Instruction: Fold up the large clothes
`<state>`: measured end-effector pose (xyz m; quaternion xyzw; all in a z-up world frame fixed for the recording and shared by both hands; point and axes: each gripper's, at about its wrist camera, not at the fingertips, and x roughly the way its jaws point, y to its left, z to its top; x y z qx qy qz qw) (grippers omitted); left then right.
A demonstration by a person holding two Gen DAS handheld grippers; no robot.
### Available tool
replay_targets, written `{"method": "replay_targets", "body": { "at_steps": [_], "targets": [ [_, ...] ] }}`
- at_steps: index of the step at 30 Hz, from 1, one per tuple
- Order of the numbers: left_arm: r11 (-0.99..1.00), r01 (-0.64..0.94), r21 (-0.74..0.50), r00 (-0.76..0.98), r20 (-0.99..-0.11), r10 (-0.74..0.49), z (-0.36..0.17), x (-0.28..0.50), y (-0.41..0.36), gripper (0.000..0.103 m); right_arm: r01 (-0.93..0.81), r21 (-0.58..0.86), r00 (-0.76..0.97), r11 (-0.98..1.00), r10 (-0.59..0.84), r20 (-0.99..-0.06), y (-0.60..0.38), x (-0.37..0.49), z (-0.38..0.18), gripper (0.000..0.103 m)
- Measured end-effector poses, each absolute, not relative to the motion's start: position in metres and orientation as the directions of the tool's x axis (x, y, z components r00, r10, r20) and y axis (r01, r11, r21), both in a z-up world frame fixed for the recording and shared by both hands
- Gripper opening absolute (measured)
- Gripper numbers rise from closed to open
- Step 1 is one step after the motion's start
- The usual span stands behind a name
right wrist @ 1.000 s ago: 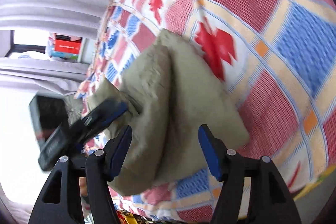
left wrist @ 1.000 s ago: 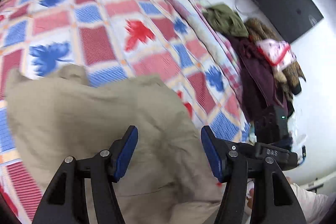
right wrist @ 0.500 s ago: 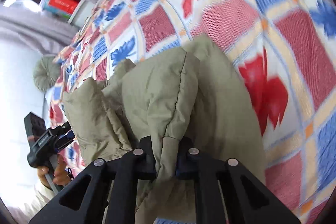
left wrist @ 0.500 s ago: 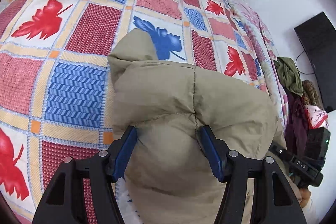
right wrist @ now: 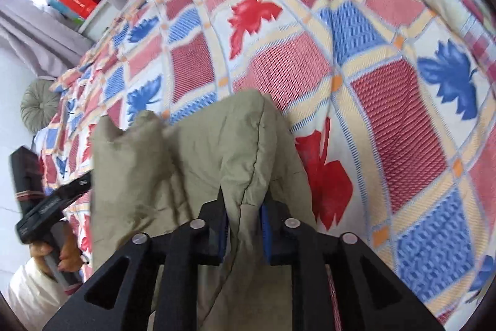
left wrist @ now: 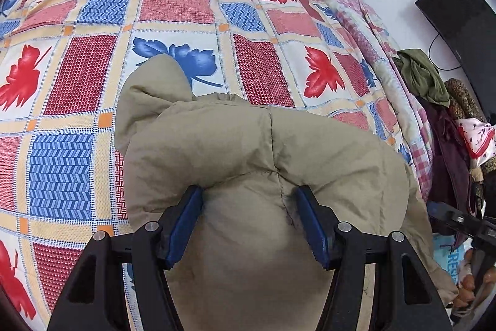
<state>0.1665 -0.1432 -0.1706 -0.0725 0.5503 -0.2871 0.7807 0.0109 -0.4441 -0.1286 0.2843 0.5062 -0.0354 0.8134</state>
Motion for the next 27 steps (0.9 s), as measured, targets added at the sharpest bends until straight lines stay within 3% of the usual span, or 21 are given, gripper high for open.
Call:
{"method": "replay_targets", "body": {
  "at_steps": [1, 3, 4, 7, 11, 13, 14, 20, 27],
  "targets": [
    [0.826, 0.367, -0.427, 0.232, -0.819, -0.526, -0.170, 0.166, -0.144, 0.064, 0.322, 0.452, 0.504, 0.832, 0.253, -0.826, -0.442, 0.006, -0.116, 0.026],
    [0.834, 0.370, -0.410, 0.239, -0.825, -0.512, -0.169, 0.165, -0.146, 0.064, 0.263, 0.533, 0.524, 0.804, 0.344, -0.779, -0.434, 0.000, -0.096, 0.059],
    [0.836, 0.370, -0.404, 0.241, -0.827, -0.507, -0.169, 0.165, -0.146, 0.064, 0.233, 0.578, 0.522, 0.782, 0.401, -0.753, -0.428, -0.003, -0.089, 0.065],
    [0.846, 0.363, -0.390, 0.249, -0.835, -0.491, -0.167, 0.164, -0.150, 0.064, 0.164, 0.634, 0.452, 0.756, 0.514, -0.729, -0.399, -0.004, -0.080, 0.067],
    [0.852, 0.373, -0.368, 0.262, -0.839, -0.477, -0.161, 0.160, -0.162, 0.064, 0.120, 0.441, 0.272, 0.890, 0.397, -0.876, -0.355, -0.008, -0.103, 0.066],
    [0.846, 0.396, -0.358, 0.264, -0.838, -0.478, -0.158, 0.157, -0.173, 0.064, 0.088, 0.295, 0.217, 0.951, 0.271, -0.938, -0.341, -0.015, -0.123, 0.040],
    [0.843, 0.408, -0.349, 0.265, -0.839, -0.476, -0.157, 0.155, -0.180, 0.064, 0.093, 0.268, 0.197, 0.959, 0.246, -0.949, -0.341, -0.020, -0.134, 0.013],
    [0.848, 0.442, -0.292, 0.282, -0.852, -0.440, -0.165, 0.154, -0.223, 0.066, 0.224, 0.183, 0.198, 0.957, 0.139, -0.970, -0.370, -0.057, -0.190, 0.008],
    [0.864, 0.457, -0.213, 0.290, -0.883, -0.370, -0.181, 0.156, -0.245, 0.071, 0.277, 0.211, 0.240, 0.937, 0.145, -0.960, -0.384, -0.070, -0.219, 0.004]
  ]
}}
